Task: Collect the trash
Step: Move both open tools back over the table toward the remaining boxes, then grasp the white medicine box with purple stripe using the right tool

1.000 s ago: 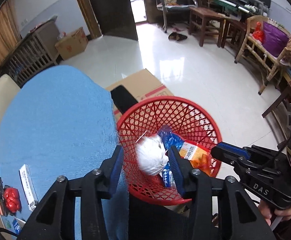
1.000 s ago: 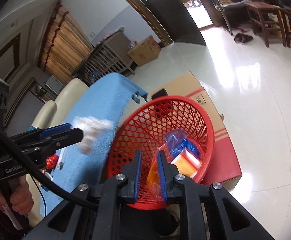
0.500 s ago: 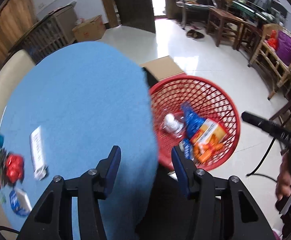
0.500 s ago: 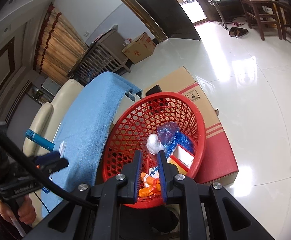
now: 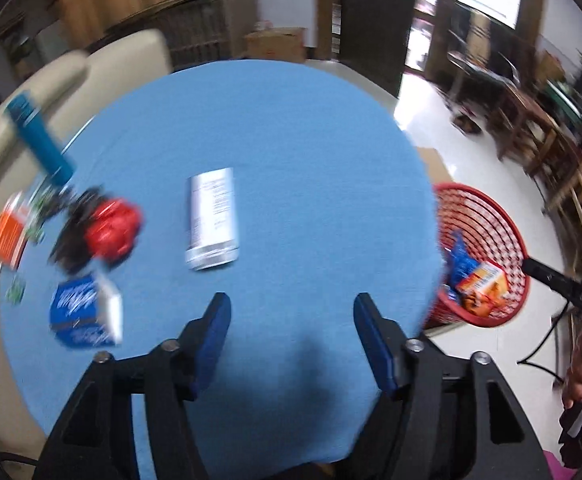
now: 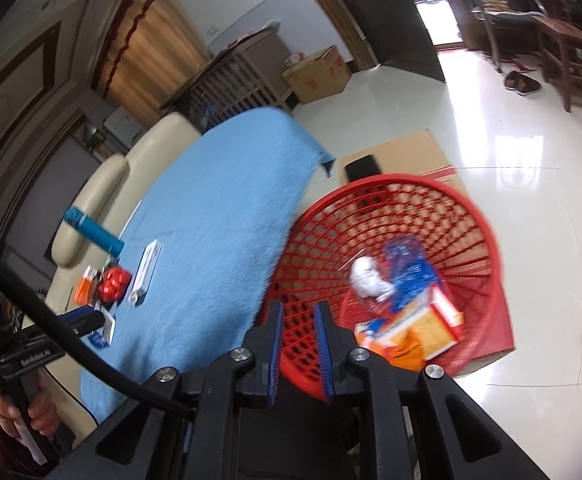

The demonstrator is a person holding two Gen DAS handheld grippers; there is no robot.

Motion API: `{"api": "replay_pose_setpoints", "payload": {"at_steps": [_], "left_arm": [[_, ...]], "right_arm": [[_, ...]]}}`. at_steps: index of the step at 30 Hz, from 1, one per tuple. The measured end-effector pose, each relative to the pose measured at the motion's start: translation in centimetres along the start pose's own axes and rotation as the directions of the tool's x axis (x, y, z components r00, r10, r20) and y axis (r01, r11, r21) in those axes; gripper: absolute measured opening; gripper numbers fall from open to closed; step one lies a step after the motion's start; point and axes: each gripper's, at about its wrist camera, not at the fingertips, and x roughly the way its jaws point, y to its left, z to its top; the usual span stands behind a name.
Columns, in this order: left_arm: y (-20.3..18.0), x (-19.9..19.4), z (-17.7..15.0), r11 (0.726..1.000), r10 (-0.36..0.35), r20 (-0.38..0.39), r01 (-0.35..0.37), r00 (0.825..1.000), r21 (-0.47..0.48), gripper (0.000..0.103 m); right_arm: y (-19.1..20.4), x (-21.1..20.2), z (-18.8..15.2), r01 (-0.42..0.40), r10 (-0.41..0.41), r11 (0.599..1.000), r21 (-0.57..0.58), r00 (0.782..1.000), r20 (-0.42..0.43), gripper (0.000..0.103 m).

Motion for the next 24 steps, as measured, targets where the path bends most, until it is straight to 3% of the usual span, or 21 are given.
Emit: {"api": "replay_pose_setpoints", "payload": {"at_steps": [5,13,16,17,18,19,24], "left_arm": [[7.0,-0.6,-1.9,0.988,0.043,0.009,-0.041,0.999,-0.148,0.065],[16.3,-1.2,-4.7,0.938,0.105,0.01,-0.095,0.994,-0.333,0.065],[18.6,-1.1,-5.4,0.92,0.111,0.009,-0.099,0.994,-0.378,0.066],[19.4,-1.1,-5.7,0.915,0.111,0.009,-0.099,0.994,-0.392,0.066],[20.1,-0.9,-5.8,0.909,0.11,0.008,-0.097,0.994,-0.405,0.066],[20.7,-0.7,-6.0,0.905,0.108,0.008,-0.094,0.994,-0.415,0.066],[22.9,0.0,-6.5,0.9,0.075,0.017,-0.061,0.997,-0.431,0.066]], "right_arm": [[3.2,2.1,-0.4,-0.005,0.001,0.998,-0.066,0.998,-0.061,0.019],[9.3,5.8,-0.8,-0.047,0.018,0.982,-0.184,0.987,-0.159,0.024],[12.1,7.3,-0.8,-0.088,0.041,0.967,-0.24,0.981,-0.192,0.033],[13.3,8.0,-0.8,-0.107,0.053,0.96,-0.26,0.977,-0.204,0.042],[13.9,8.3,-0.8,-0.114,0.057,0.956,-0.27,0.976,-0.211,0.063],[15.0,8.9,-0.7,-0.12,0.059,0.951,-0.286,0.975,-0.213,0.07],[18.8,11.0,-0.2,-0.111,0.037,0.925,-0.364,0.978,-0.205,0.071]]}}
